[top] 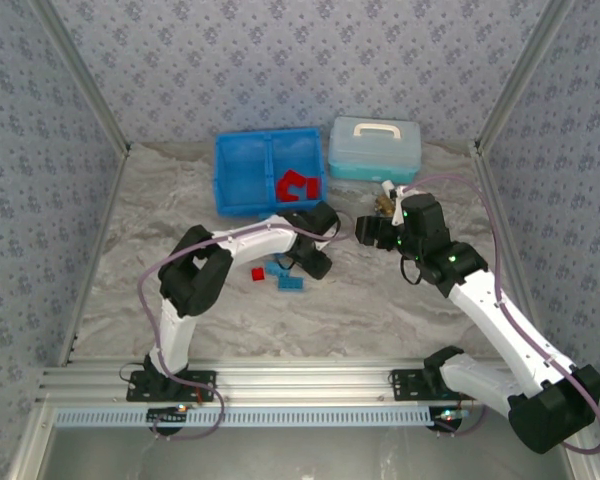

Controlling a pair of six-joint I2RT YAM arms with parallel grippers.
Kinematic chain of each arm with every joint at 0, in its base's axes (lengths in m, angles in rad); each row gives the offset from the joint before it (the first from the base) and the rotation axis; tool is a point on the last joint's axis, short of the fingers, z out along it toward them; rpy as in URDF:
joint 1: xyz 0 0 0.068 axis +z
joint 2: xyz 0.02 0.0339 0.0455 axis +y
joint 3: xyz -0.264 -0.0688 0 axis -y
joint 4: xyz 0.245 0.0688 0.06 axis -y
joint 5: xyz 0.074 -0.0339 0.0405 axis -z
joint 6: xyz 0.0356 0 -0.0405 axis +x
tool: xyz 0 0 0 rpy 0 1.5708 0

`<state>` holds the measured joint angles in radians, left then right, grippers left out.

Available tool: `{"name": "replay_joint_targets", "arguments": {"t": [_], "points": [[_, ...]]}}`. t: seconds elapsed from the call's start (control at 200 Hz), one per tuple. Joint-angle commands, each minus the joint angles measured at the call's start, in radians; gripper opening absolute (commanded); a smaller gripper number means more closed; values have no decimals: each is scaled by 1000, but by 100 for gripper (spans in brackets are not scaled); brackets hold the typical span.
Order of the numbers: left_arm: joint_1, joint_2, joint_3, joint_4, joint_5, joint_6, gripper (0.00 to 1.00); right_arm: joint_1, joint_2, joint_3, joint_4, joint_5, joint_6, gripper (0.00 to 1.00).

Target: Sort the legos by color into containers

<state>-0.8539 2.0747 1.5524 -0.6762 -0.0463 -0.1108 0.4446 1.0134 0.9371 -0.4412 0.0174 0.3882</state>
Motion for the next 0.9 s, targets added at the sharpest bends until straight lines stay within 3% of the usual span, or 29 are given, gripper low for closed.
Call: {"name": "replay_joint_targets", "arguments": {"t": [0.0,0.115,0.275,0.47,0.57,0.7,0.894], "points": [[-7,41,52,-25,2,-30,63,-7,-15,1,-26,-4,6,83],[-8,72,75,-51,34,-38,52,-9,-18,1,-23,-3,7,84],[-8,78,78,-74,43,-52,51,-8,-16,4,-23,-8,8,86],[-9,56,54,-43,38,-66,21,-8,-16,5,-16,-20,17,89],[-9,-5,37,-8,16,-77,17,-9,-20,8,-21,-22,21,89],[15,-103,79,28,-106,-72,14,-7,-31,11,-24,-22,25,90],[165,-125,204,52,-138,-100,14,-9,-39,8,-22,-21,28,91]]}}
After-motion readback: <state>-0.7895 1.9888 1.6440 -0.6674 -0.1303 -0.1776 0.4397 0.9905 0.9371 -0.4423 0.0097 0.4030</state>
